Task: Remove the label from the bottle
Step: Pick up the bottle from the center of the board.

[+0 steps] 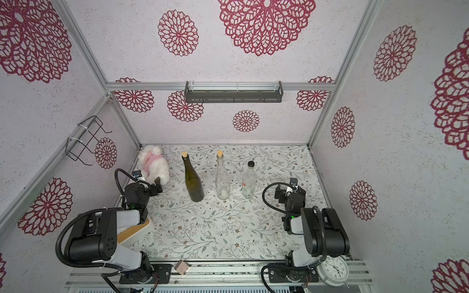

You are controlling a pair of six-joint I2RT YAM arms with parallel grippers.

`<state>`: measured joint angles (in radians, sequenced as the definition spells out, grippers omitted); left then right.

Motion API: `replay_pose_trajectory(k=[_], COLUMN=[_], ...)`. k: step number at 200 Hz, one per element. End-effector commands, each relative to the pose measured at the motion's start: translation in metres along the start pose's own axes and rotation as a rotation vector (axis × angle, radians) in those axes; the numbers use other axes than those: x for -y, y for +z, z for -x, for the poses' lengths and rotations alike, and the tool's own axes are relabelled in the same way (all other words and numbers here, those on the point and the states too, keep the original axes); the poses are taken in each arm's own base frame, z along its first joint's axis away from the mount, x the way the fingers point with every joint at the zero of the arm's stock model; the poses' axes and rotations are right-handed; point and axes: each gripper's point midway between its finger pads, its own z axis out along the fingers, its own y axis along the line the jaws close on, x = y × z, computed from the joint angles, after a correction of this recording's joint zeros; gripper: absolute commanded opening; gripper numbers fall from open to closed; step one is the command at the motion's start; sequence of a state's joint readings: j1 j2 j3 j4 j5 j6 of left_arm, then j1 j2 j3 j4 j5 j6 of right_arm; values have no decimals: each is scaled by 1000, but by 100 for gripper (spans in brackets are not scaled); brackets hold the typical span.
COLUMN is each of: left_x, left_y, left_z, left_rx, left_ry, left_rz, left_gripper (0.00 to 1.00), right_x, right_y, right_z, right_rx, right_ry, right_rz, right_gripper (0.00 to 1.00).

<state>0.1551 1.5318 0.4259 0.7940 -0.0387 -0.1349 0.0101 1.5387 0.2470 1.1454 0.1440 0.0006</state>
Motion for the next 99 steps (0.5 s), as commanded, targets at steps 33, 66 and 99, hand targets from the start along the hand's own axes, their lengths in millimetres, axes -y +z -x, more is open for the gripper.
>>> replay_pose_trajectory(k=[33, 66, 99], left_x=[0, 0, -4], left_y=[2, 2, 3], left_z=[8, 9, 9], left_rx=[21, 23, 25], left_ry=[9, 9, -12], left_rz=[8, 8, 16], left_gripper=[97, 97, 97], right_x=[-2, -2, -2], right_y=[2, 2, 2], right_z=[17, 16, 17], right_rx=[53, 52, 53], right_ry=[17, 15, 16], right_rz=[10, 10, 10], right_gripper=[99, 99, 99])
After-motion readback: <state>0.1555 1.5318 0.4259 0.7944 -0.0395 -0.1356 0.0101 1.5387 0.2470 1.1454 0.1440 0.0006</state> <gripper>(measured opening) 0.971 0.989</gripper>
